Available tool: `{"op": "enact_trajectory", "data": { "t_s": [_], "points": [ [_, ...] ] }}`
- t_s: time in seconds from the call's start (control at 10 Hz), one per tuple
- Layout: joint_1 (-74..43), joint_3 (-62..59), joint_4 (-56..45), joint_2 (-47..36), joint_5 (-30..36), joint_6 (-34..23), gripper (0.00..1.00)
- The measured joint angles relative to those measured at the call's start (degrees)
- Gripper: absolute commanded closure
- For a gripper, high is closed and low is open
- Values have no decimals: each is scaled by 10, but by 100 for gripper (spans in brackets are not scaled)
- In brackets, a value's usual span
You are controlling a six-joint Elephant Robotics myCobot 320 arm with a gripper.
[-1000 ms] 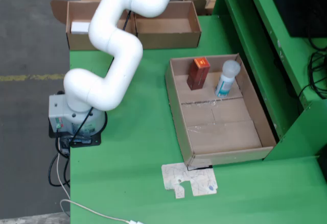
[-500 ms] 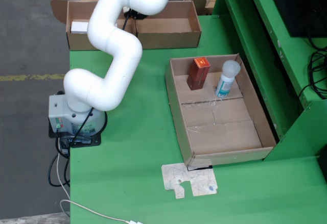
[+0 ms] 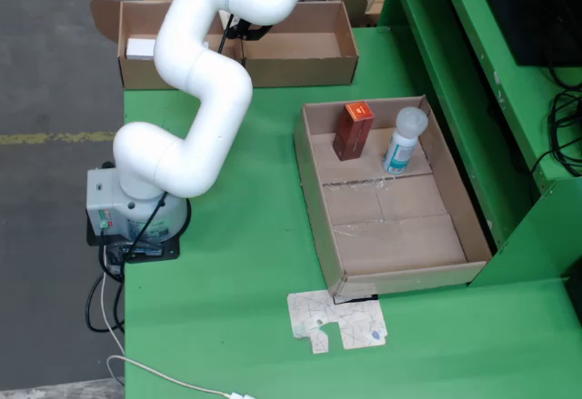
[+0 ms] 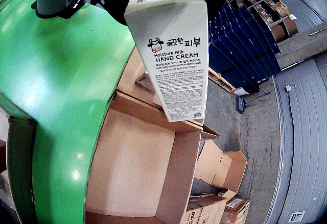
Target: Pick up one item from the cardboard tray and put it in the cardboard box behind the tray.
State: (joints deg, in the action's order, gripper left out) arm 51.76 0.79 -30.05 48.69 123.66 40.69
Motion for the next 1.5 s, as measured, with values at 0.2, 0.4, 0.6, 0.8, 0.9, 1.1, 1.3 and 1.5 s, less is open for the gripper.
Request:
{"op": "enact_trajectory", "data": {
  "t_s": [0.2, 0.4, 0.6, 0.8, 0.9, 1.1, 1.3, 1.5],
  "points": [
    [-2, 0, -2, -1, -1, -11, 100],
    [-2, 0, -2, -1, -1, -13, 100],
    [-3, 0, -2, -1, -1, -13, 100],
    [-3, 0, -2, -1, -1, -13, 100],
    [-3, 0, -2, -1, -1, -13, 100],
    [-6, 0, 25, 3, -5, 11, 100],
    [-16, -3, 82, 25, -18, 47, 100],
    [-15, -4, 137, 37, -71, 51, 100]
  ]
}}
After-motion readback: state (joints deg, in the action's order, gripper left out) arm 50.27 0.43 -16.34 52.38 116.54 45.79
